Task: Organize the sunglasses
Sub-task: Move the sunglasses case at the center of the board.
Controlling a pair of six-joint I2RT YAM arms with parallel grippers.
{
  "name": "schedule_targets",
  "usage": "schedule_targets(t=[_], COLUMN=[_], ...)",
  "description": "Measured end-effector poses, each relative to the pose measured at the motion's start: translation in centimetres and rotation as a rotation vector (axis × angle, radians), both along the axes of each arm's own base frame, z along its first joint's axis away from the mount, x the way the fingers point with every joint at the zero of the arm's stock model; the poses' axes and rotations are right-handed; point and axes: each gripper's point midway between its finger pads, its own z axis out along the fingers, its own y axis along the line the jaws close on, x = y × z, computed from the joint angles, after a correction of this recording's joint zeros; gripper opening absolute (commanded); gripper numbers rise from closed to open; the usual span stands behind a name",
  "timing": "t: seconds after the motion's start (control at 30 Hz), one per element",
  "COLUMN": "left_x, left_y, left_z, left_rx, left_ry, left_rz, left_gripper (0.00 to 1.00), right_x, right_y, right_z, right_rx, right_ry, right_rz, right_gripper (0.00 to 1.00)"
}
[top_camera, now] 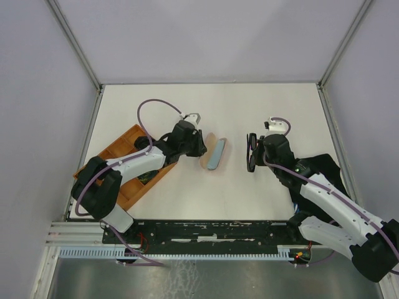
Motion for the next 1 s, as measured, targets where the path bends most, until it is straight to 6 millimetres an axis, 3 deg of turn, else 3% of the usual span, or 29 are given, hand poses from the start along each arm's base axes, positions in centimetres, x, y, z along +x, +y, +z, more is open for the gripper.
schedule_targets(t=[0.23,0.63,1.0], left_x=[-0.8,-2.9,-4.3], left_y=[2.9,5.8,4.4], left_z=[0.6,-2.1,-2.6], left_rx=[0.096,0.213,0.224], left_ry=[-0.034,0.007,0.008], left_rz=[0.038,0.081,0.029], left_gripper=[0.29,0.29,0.56], right_x=[-0.1,-0.2,-0.3], right_y=[-0.1,0.1,0.0], right_z=[-0.3,-1.0,-1.2], right_rx=[-0.004,-0.001,-0.002], right_ry=[0.006,0.022,0.027], right_rz=[0.001,0.002,0.000], right_gripper=[0.00,0.00,0.00])
